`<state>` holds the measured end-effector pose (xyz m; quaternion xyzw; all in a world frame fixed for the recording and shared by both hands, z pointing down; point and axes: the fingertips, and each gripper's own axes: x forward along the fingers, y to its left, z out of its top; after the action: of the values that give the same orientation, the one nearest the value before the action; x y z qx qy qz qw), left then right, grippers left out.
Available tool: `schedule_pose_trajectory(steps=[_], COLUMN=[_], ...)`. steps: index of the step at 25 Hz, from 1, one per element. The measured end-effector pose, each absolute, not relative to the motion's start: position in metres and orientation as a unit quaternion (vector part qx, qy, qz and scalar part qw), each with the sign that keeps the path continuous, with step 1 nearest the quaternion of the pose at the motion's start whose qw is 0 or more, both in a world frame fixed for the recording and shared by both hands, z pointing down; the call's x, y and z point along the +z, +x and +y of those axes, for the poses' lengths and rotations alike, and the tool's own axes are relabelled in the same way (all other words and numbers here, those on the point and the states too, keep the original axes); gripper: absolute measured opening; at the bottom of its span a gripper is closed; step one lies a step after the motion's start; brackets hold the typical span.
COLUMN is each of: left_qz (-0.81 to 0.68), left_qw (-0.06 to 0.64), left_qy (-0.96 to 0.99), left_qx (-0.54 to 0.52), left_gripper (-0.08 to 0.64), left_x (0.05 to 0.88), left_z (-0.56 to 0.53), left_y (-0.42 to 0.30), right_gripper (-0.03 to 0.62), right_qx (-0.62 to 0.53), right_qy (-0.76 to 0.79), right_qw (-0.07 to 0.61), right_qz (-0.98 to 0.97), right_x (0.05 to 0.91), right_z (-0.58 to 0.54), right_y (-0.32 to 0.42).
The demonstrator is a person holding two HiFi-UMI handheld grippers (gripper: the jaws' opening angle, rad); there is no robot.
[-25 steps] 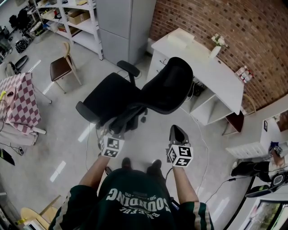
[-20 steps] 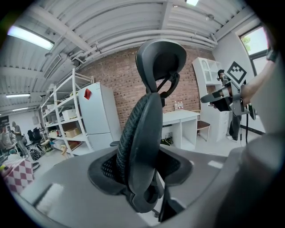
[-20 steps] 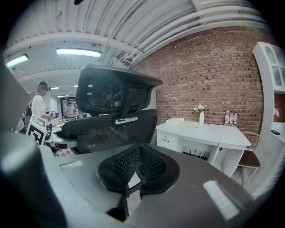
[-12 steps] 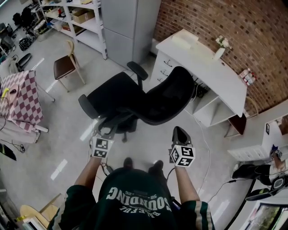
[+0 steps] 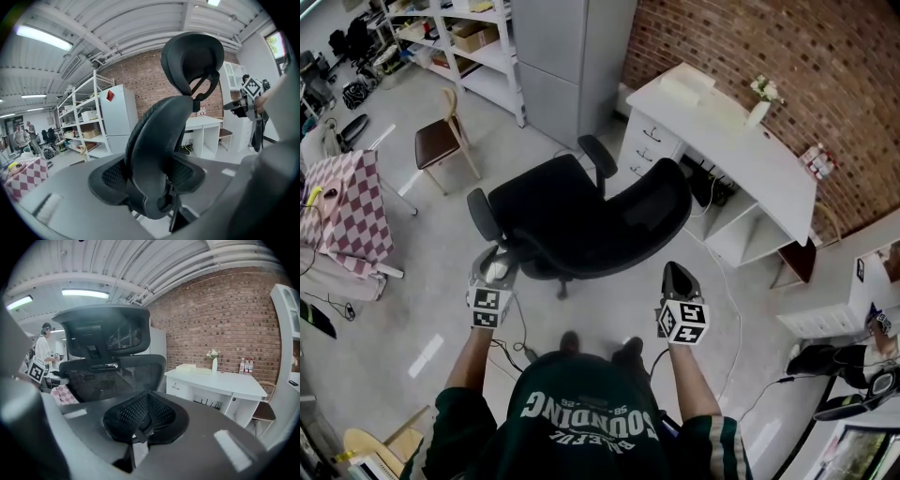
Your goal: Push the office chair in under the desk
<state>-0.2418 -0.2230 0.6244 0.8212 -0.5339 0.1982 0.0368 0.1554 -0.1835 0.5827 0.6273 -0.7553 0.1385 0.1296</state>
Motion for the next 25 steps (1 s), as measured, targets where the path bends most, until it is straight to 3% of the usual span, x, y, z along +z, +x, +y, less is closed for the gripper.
schedule_pose_trajectory(steps=[8, 13, 19, 25], left_qz=[-0.519, -0.497, -0.493, -0.479], left_qw=[0.048, 0.042, 0.034, 0.044], left_qy=[0.833, 0.847, 0.853, 0.859], left_qx=[0.187, 0.187, 0.17, 0.177], left_gripper=[0.242, 0.242, 0.242, 0.242], left_x=[0.62, 0.622, 0.621, 0.622], left_z=[-0.231, -0.239, -0.25, -0.26], left_y=[-0.28, -0.296, -0.321, -0.34], right_gripper=[0.011, 0.05, 0.214, 0.297], right_qx=[0.102, 0.08, 0.056, 0.043], right_qy=[0.604, 0.586, 0.555, 0.517], right_qw=[0.15, 0.175, 0.203, 0.249], right_qz=[-0.776, -0.787, -0.805, -0.817], right_x=[0.572, 0.568, 0.572, 0.589], right_z=[-0.203, -0.223, -0.253, -0.279], right_y=[0.158, 0.161, 0.148, 0.132])
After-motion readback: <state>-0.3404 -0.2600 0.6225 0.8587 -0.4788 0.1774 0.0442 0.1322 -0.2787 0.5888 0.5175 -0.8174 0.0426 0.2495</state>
